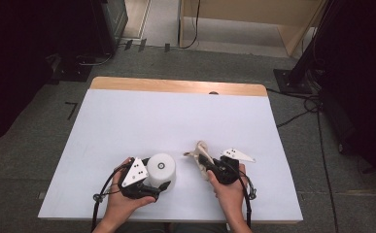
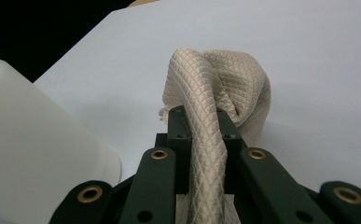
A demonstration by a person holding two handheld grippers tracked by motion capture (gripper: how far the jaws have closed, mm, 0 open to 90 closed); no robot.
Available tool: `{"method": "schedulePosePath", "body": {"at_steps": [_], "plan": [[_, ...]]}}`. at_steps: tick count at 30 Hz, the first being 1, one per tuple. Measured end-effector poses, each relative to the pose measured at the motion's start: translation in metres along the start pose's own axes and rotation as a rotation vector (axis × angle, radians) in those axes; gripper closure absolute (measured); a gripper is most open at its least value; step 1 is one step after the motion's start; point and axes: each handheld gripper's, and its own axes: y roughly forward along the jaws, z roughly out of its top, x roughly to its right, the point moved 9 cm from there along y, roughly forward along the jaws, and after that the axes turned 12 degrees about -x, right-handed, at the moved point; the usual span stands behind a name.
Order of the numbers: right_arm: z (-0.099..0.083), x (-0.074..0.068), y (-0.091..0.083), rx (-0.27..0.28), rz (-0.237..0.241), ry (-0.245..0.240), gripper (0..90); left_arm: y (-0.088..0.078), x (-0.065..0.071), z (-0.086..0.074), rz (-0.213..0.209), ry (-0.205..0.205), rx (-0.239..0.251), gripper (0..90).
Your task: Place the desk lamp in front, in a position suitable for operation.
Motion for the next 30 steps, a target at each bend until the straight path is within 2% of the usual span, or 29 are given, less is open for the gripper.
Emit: {"method": "schedulePosePath", "body": {"at_steps": [2,4,7,9,10,13,16,19,22,25,27,28,29,30], "plan": [[0.000,0.001,0.000,0.000,-0.005,0.004,81.3,-0.001,-0.005,0.001,-0.025,0.011,0.009,8.8],[-0.001,0.002,0.000,-0.002,-0.006,0.004,81.3,-0.004,-0.009,0.002,-0.062,0.042,0.026,8.8],[-0.001,0.002,0.001,-0.004,-0.007,0.003,81.3,-0.008,-0.011,0.003,-0.163,0.105,0.048,8.8],[-0.002,0.003,0.002,-0.005,-0.009,-0.001,81.3,-0.008,-0.009,0.002,-0.243,0.155,0.035,8.8],[-0.003,0.002,0.002,-0.007,-0.008,0.001,81.3,-0.007,-0.009,0.000,-0.250,0.176,0.026,8.8],[-0.004,0.002,0.002,-0.009,-0.009,-0.001,81.3,-0.005,-0.010,-0.005,-0.234,0.244,0.010,8.8],[-0.004,0.002,0.002,-0.008,-0.010,-0.007,81.3,-0.006,-0.011,-0.007,-0.254,0.264,0.029,8.8],[-0.004,-0.002,0.001,-0.008,0.003,-0.003,81.2,-0.007,-0.016,-0.007,-0.231,0.258,0.035,8.8],[0.000,-0.013,-0.004,0.011,0.050,-0.004,81.3,-0.008,-0.020,-0.008,-0.219,0.247,0.038,8.8],[0.008,-0.032,-0.012,0.046,0.115,-0.023,81.6,-0.008,-0.023,-0.010,-0.238,0.254,0.062,8.8],[0.013,-0.049,-0.019,0.077,0.179,-0.035,81.8,-0.007,-0.023,-0.010,-0.250,0.251,0.066,8.7],[0.013,-0.049,-0.019,0.077,0.179,-0.035,81.8,-0.007,-0.023,-0.010,-0.250,0.251,0.066,8.7],[0.018,-0.069,-0.026,0.105,0.244,-0.053,81.8,-0.006,-0.023,-0.009,-0.252,0.243,0.067,8.7],[0.018,-0.069,-0.026,0.105,0.244,-0.053,81.8,-0.006,-0.023,-0.009,-0.252,0.243,0.067,8.7]]}}
